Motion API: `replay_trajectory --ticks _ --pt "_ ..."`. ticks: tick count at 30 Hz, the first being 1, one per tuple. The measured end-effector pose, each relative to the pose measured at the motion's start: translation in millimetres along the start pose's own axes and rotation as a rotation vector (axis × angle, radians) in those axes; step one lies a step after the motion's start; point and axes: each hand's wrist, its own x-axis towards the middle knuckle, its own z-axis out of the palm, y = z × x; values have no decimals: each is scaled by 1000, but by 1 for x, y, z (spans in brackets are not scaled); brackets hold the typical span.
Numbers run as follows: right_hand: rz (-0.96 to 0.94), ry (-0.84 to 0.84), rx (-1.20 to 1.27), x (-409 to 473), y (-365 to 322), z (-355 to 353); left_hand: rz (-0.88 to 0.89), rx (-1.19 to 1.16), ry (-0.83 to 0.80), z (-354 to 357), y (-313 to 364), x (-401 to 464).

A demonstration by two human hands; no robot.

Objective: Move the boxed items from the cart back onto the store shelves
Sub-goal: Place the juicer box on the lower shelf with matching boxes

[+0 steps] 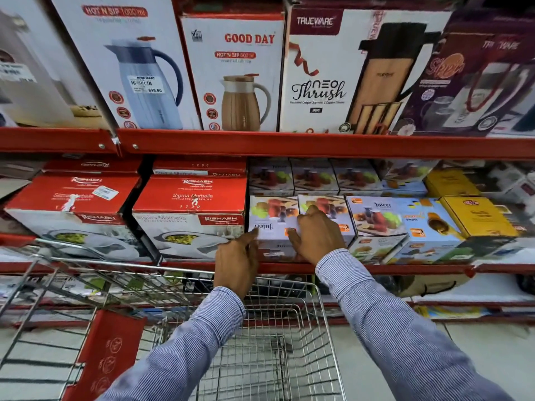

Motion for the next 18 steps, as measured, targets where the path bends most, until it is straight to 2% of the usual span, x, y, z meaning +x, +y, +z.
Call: replay_trajectory --ticks 3,7,13,18 --pt "-33 -24 -62 16 8 -2 1 0 10 1 1 3" --pt "-119 -55 -11 41 21 -4 3 -16 22 3 2 8" --pt "-240 -188 -131 61 23 -5 3 -36 31 7 -4 12" --pt "-286 -207 -205 71 24 -7 -2 -49 37 11 -7 16"
